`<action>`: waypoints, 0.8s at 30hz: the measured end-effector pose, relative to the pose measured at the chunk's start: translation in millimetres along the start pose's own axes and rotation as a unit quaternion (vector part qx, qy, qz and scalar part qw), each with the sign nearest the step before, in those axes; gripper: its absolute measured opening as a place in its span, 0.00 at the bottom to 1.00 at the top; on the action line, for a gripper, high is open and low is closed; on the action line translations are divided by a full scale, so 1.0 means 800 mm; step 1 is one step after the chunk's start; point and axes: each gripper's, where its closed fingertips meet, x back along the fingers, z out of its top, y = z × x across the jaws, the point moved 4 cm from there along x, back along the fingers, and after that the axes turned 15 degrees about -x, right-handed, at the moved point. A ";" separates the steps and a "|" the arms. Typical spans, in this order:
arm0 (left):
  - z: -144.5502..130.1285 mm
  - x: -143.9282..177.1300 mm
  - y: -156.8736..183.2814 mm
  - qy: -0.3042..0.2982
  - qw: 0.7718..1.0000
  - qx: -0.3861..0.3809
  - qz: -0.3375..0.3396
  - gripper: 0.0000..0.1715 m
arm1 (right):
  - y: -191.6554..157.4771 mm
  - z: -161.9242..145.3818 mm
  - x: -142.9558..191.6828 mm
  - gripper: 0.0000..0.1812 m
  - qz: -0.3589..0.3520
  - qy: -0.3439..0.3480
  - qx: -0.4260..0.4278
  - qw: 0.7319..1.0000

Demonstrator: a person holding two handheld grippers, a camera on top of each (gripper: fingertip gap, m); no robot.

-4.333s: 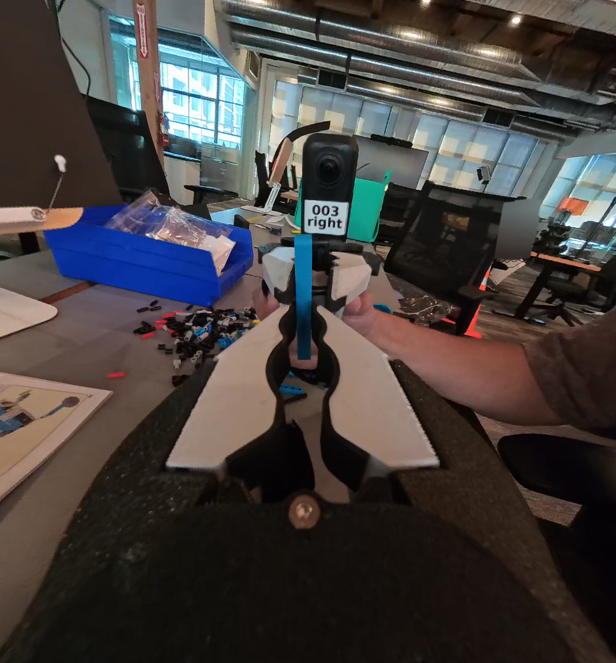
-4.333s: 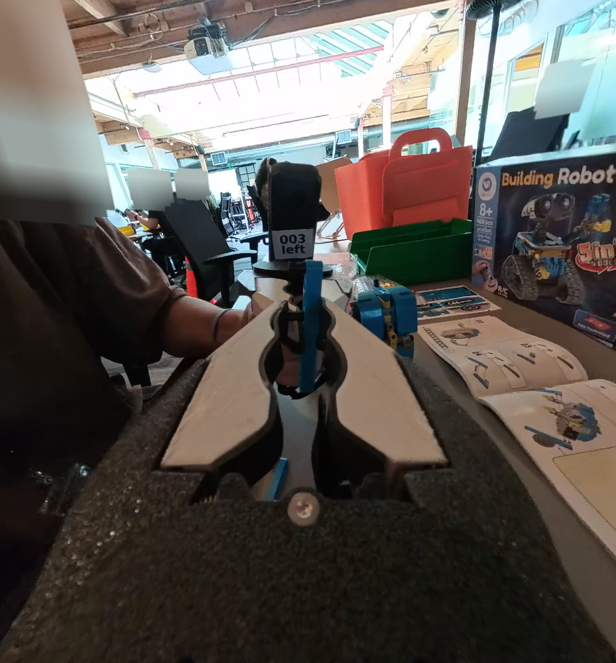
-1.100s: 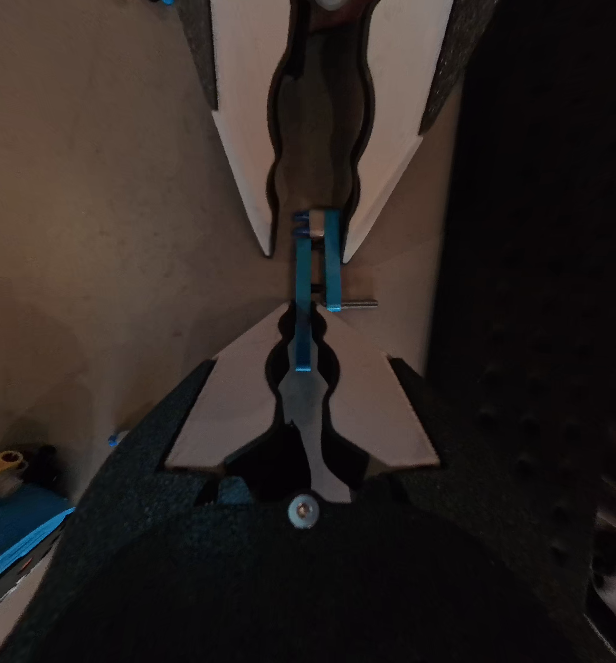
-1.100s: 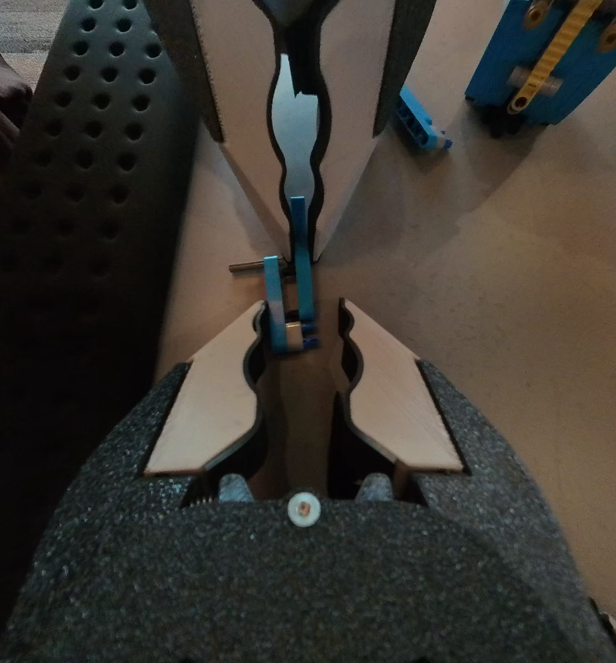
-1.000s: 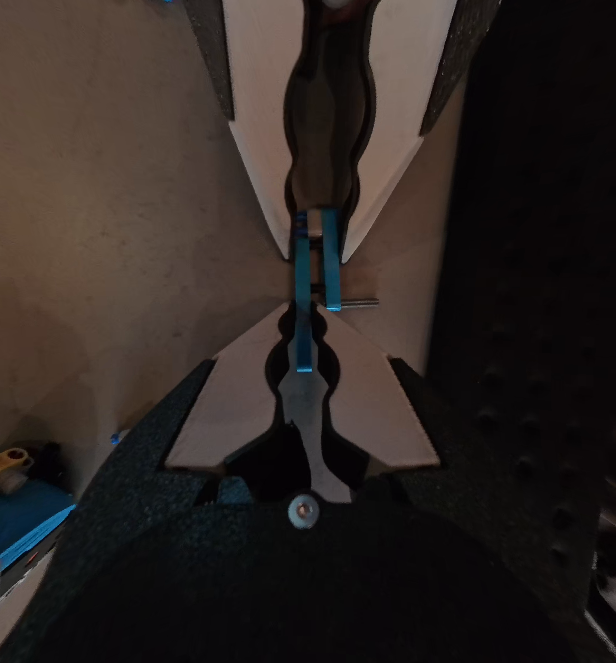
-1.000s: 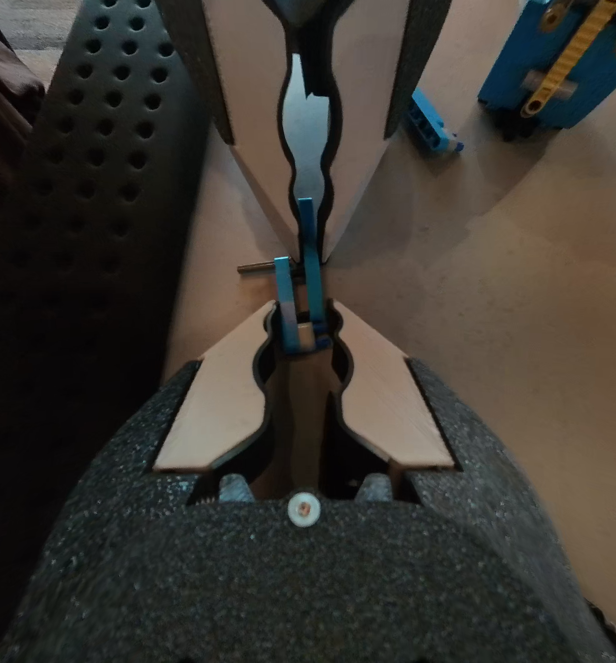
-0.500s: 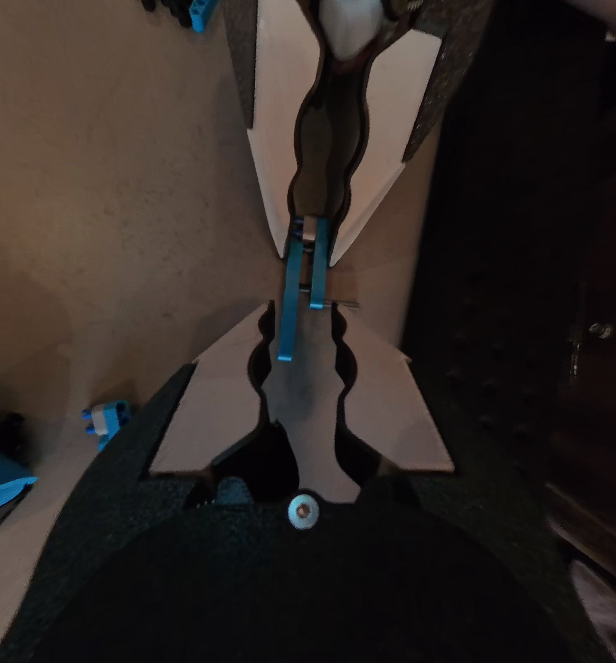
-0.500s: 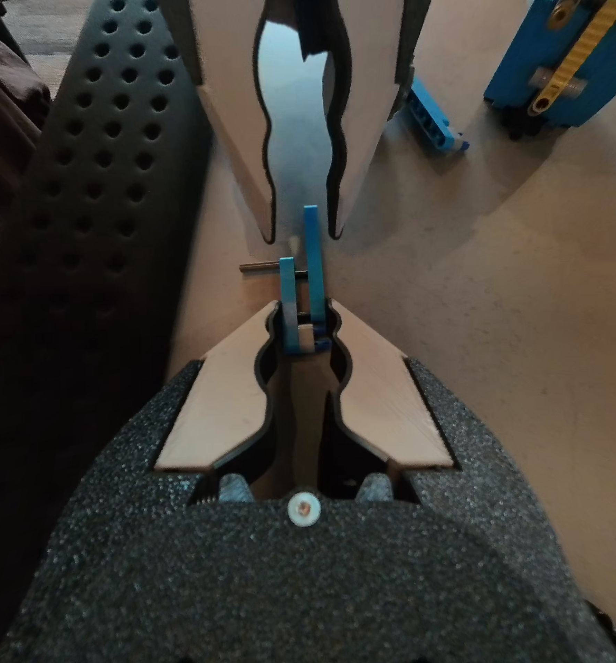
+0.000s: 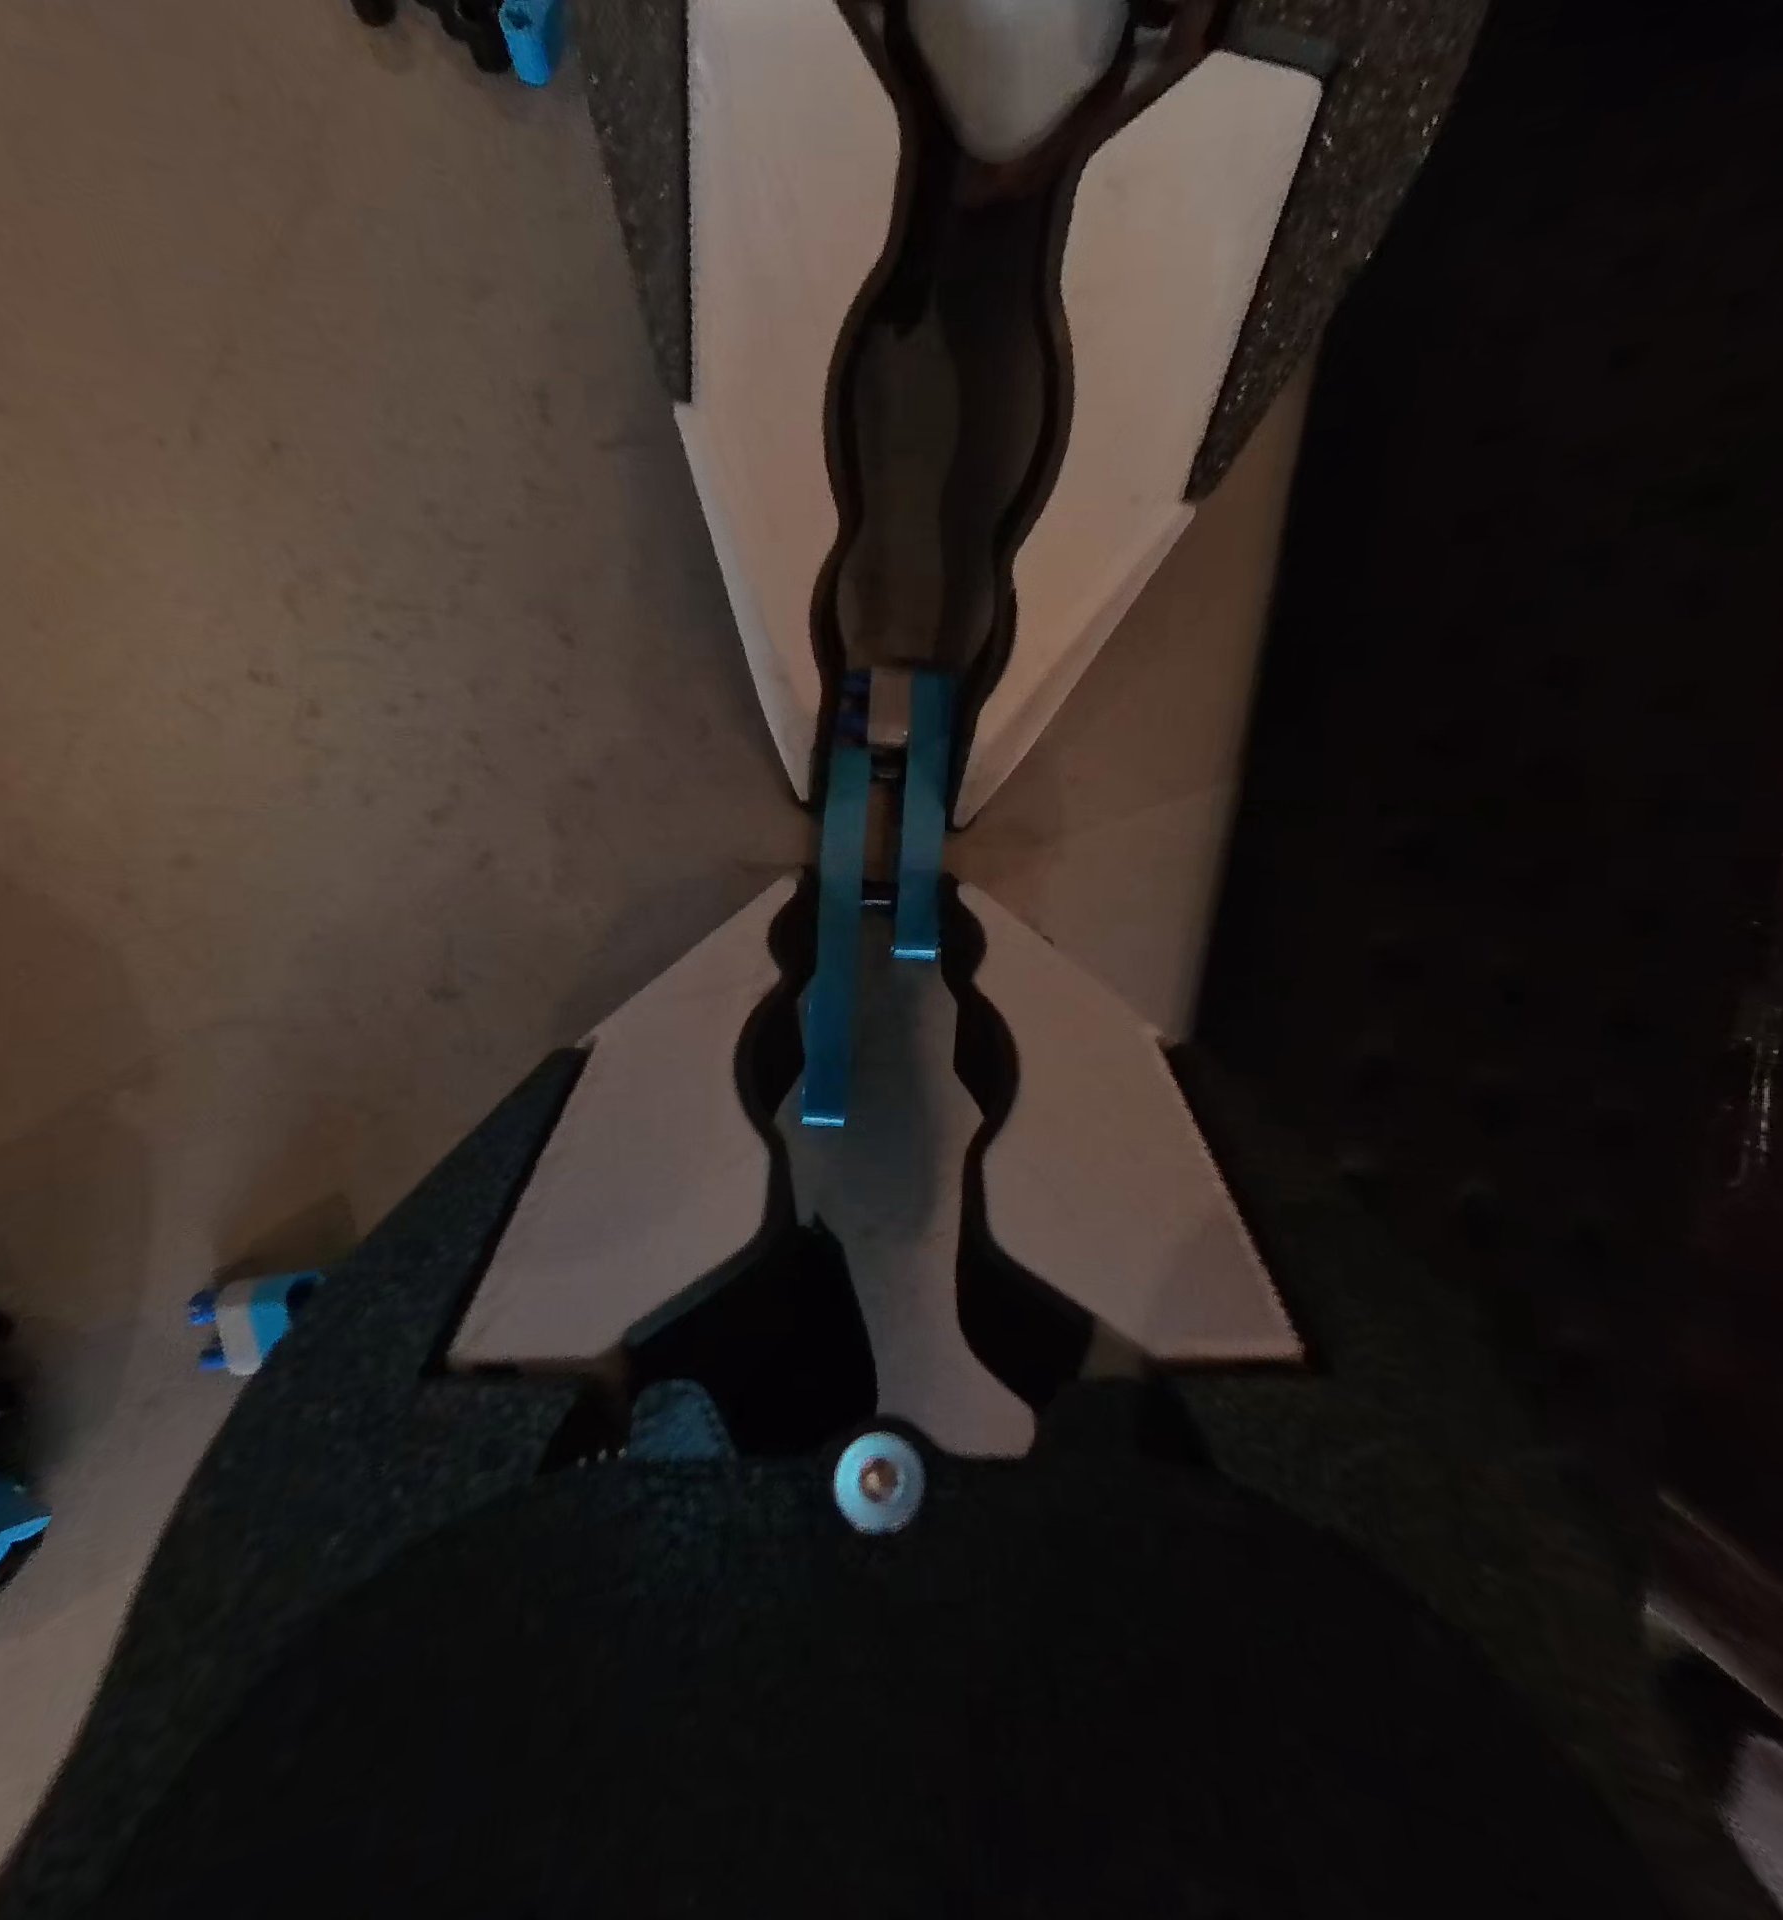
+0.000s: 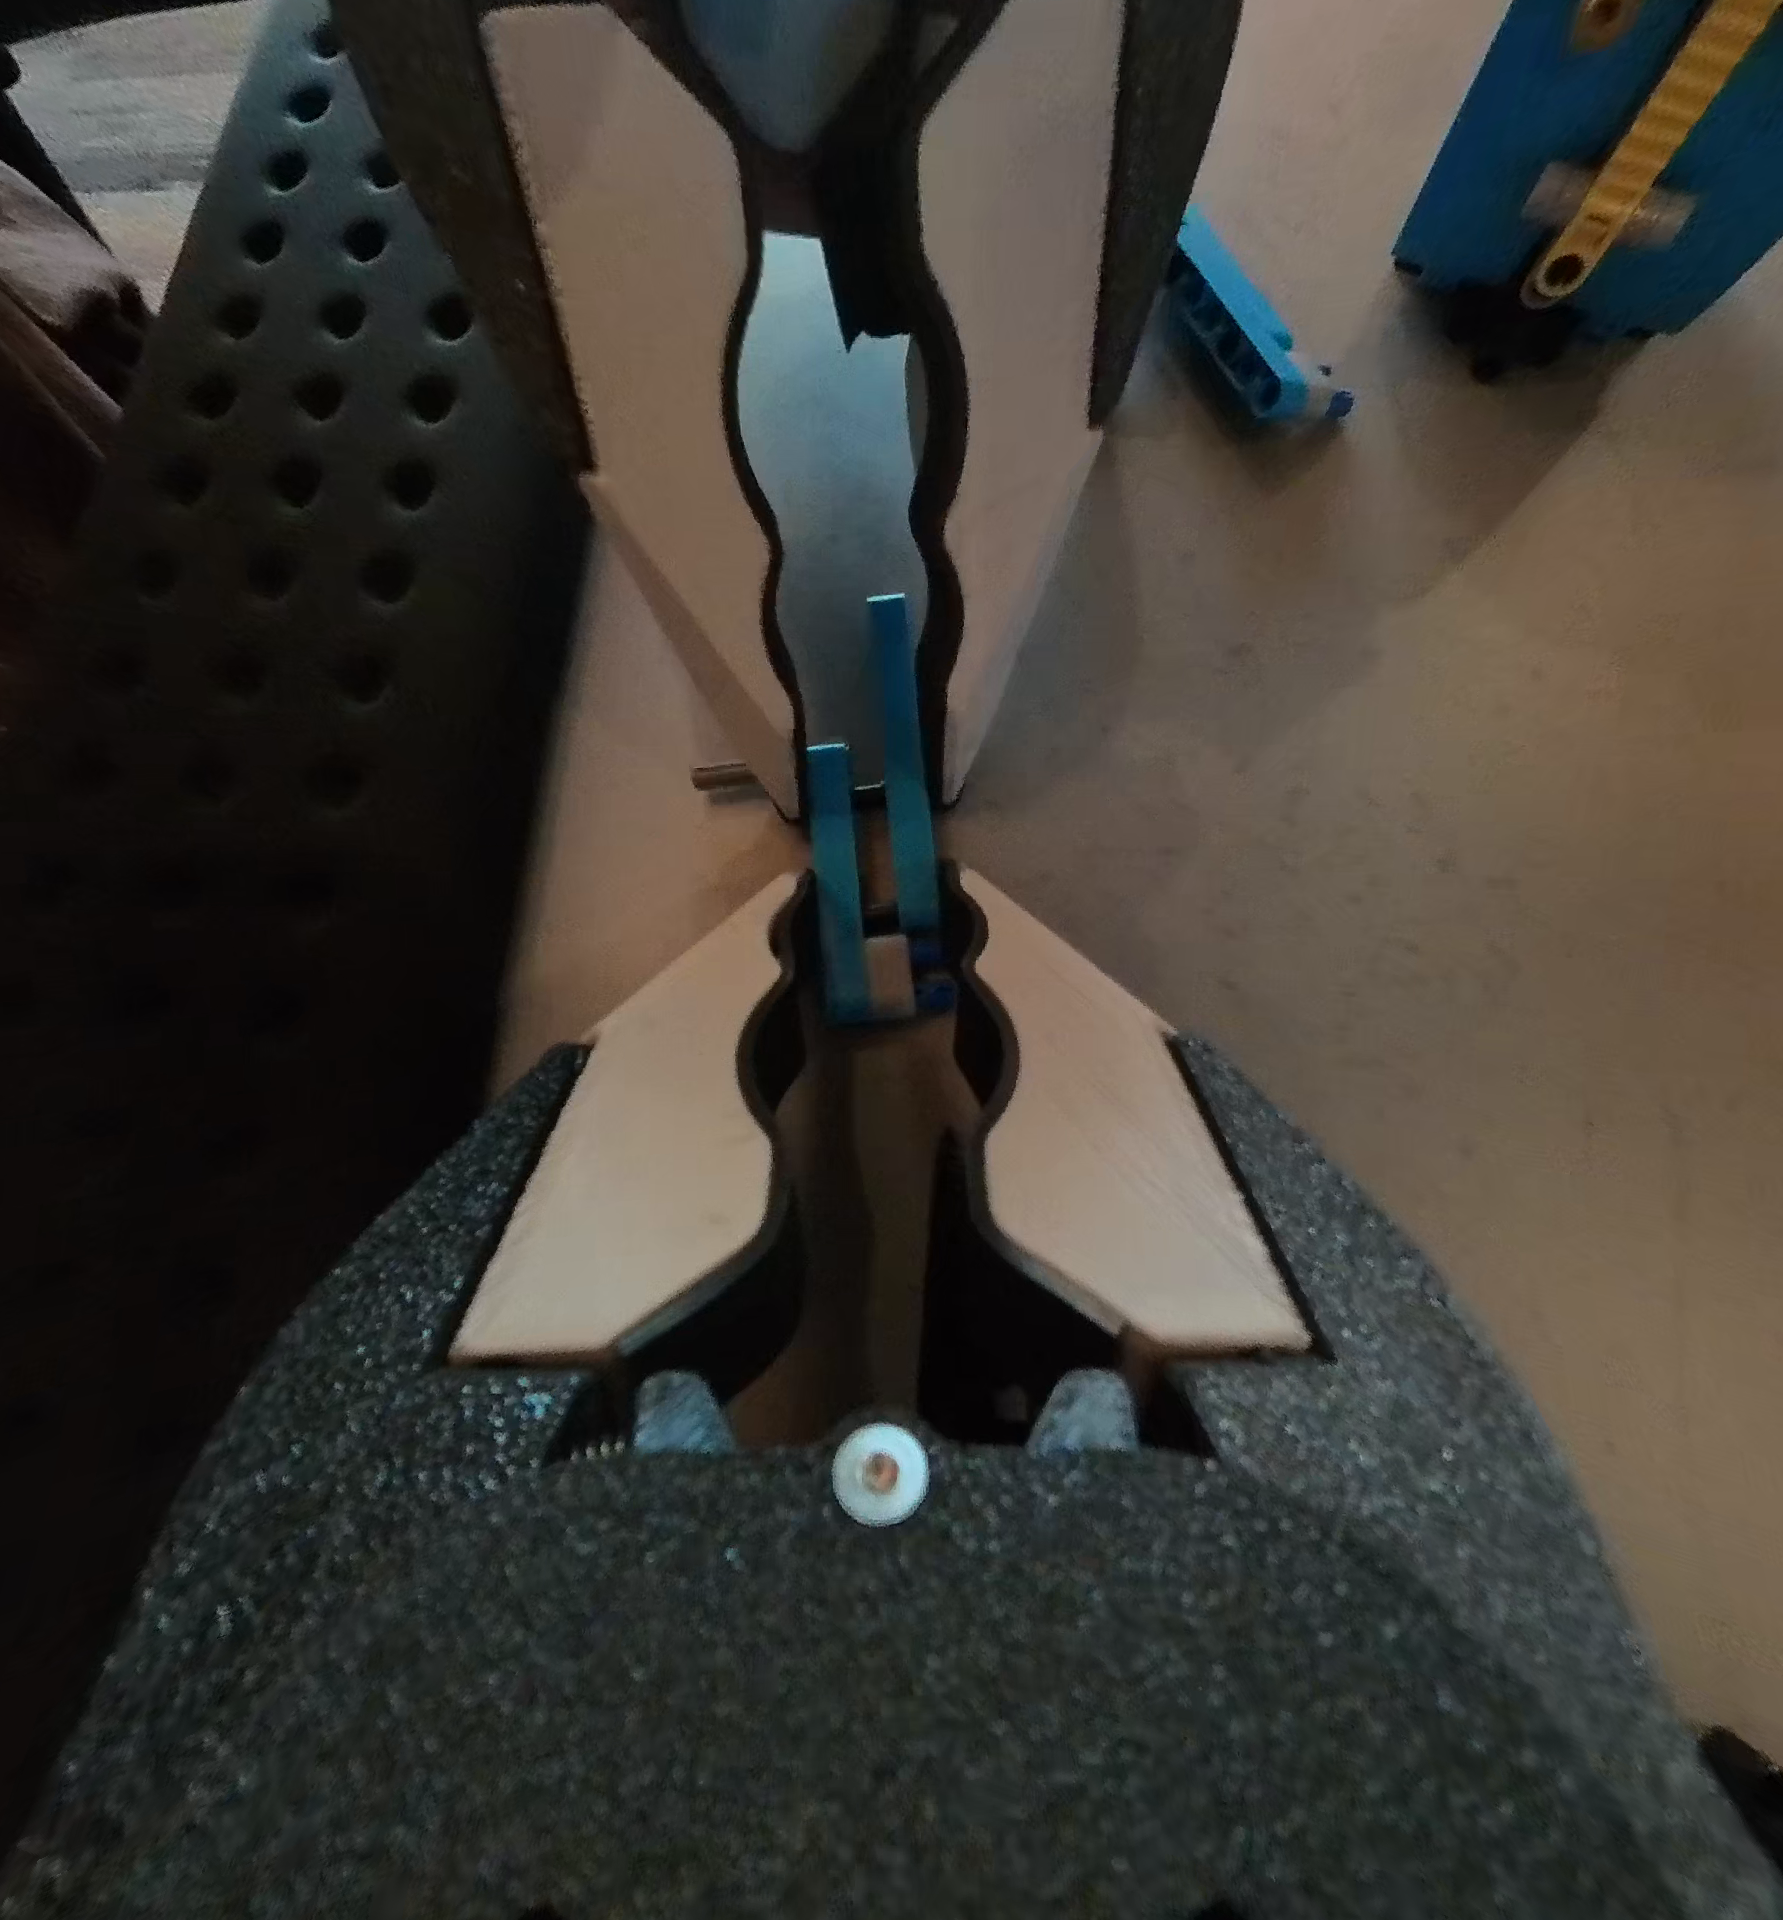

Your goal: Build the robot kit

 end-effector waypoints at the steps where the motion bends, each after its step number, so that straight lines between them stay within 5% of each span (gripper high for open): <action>1: 0.000 0.000 0.000 0.002 1.000 -0.002 0.001 0.13 | 0.000 0.000 0.000 0.13 -0.004 0.002 0.000 1.000; 24: -0.002 0.001 0.001 0.025 1.000 0.010 0.008 0.14 | 0.004 -0.003 0.006 0.14 0.013 -0.002 -0.004 1.000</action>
